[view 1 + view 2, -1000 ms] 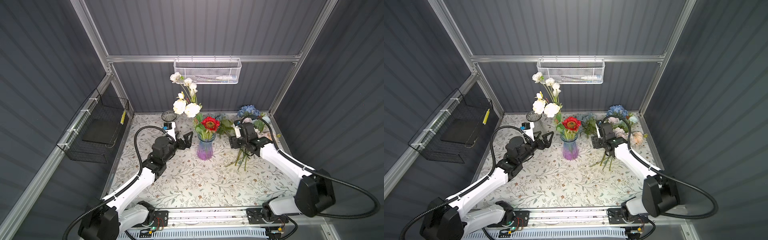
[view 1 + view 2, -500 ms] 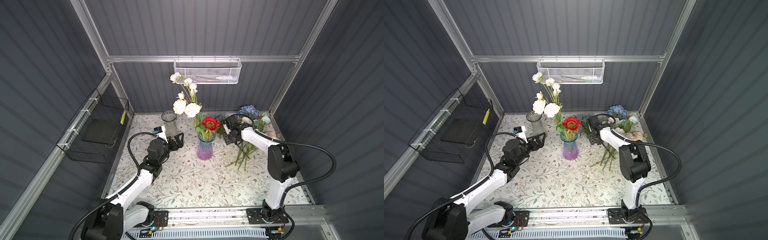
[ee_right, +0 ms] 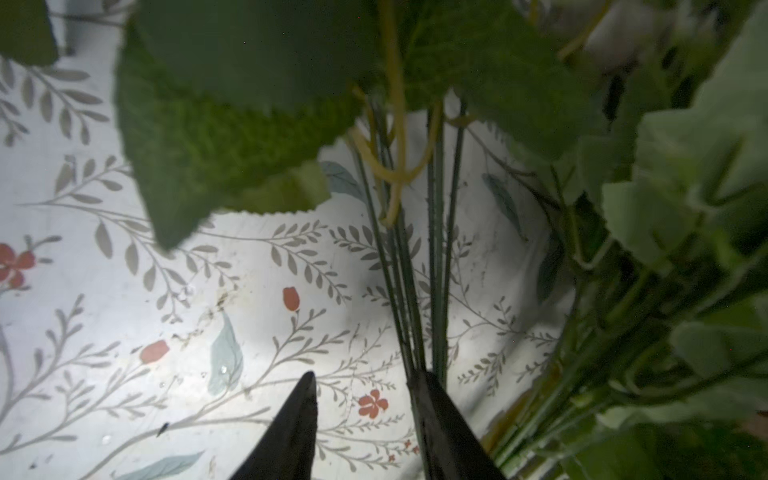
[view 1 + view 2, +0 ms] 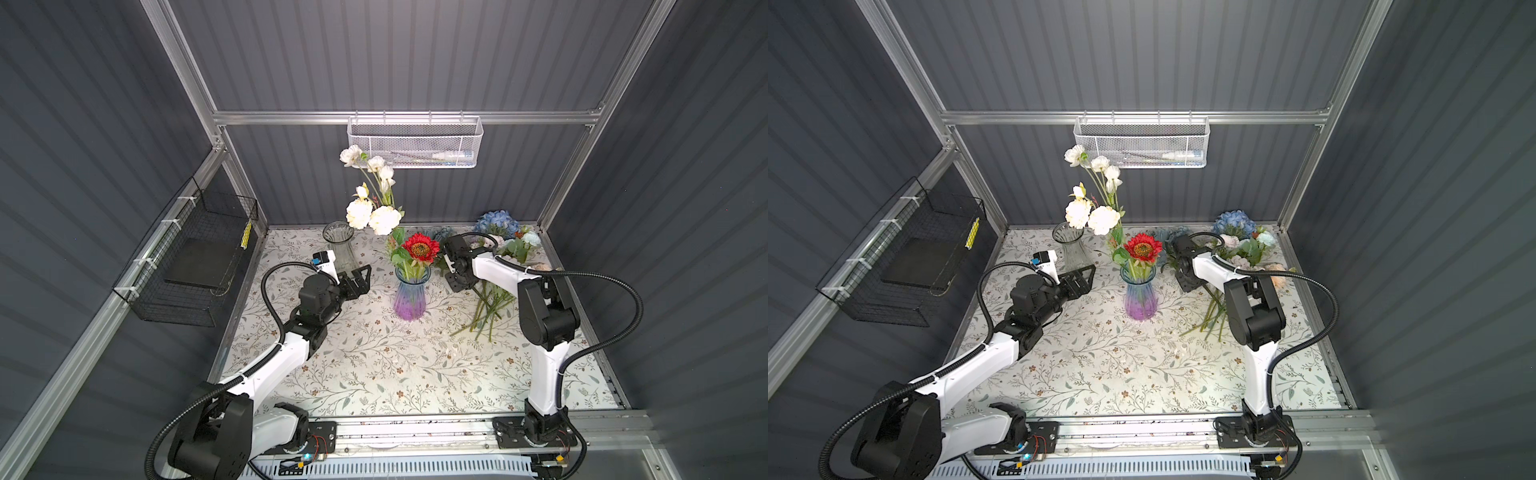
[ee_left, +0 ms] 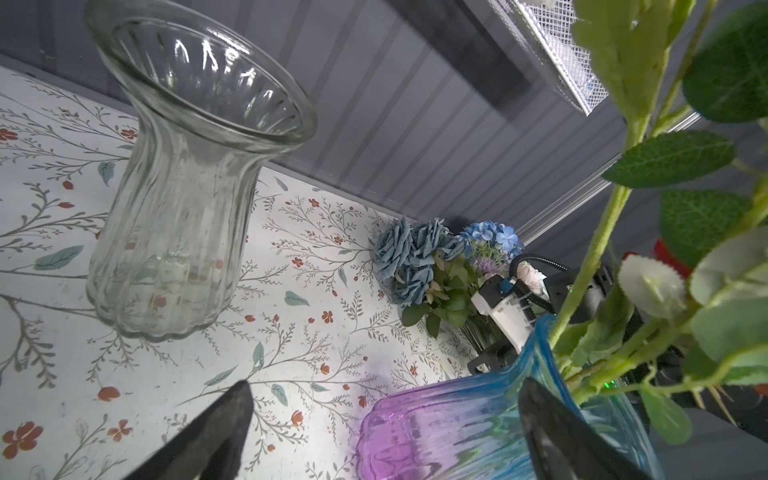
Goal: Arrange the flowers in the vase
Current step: 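Close the right gripper on a bundle of green stems in the pile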
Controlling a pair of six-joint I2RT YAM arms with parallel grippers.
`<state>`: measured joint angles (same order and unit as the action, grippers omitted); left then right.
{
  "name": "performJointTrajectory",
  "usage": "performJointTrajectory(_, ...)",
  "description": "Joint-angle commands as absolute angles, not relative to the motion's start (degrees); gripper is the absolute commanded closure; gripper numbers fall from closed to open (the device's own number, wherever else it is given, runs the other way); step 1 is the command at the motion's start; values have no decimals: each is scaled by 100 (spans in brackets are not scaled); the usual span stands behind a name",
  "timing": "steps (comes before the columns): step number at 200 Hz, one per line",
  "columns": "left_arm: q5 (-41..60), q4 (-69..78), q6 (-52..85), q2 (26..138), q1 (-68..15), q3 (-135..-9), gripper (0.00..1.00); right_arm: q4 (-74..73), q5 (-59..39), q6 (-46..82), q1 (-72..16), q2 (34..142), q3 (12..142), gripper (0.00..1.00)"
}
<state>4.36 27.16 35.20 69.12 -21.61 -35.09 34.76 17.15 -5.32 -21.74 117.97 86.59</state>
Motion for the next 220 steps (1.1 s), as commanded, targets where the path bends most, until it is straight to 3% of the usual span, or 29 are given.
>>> performJointTrajectory(1, 568, 2920, 3629, 7012, -2162, -3691, 1, 3637, 1492, -560, -2100, 11777, 8612, 71)
performJointTrajectory(26, 598, 2978, 3665, 7038, -2162, -3678, 1, 3573, 631, -369, -2079, 11514, 8421, 77)
performJointTrajectory(62, 598, 3006, 3683, 7006, -2162, -3652, 0, 3364, -671, 145, -2079, 11045, 8148, 75)
performJointTrajectory(90, 593, 2977, 3672, 6959, -2162, -3637, 1, 3274, -996, 347, -2083, 10644, 7972, 72)
performJointTrajectory(118, 477, 2863, 3599, 6852, -2162, -3617, 1, 3105, -178, 237, -2072, 10243, 7755, 59)
performJointTrajectory(146, 437, 2830, 3578, 6823, -2162, -3599, 1, 3454, 515, -28, -1979, 10495, 8032, 43)
performJointTrajectory(176, 457, 2849, 3604, 6829, -2162, -3581, 1, 3581, 637, -196, -1952, 10957, 8283, 39)
performJointTrajectory(220, 448, 2760, 3595, 6755, -2162, -3588, 1, 3563, 807, -258, -1925, 11460, 8504, 42)
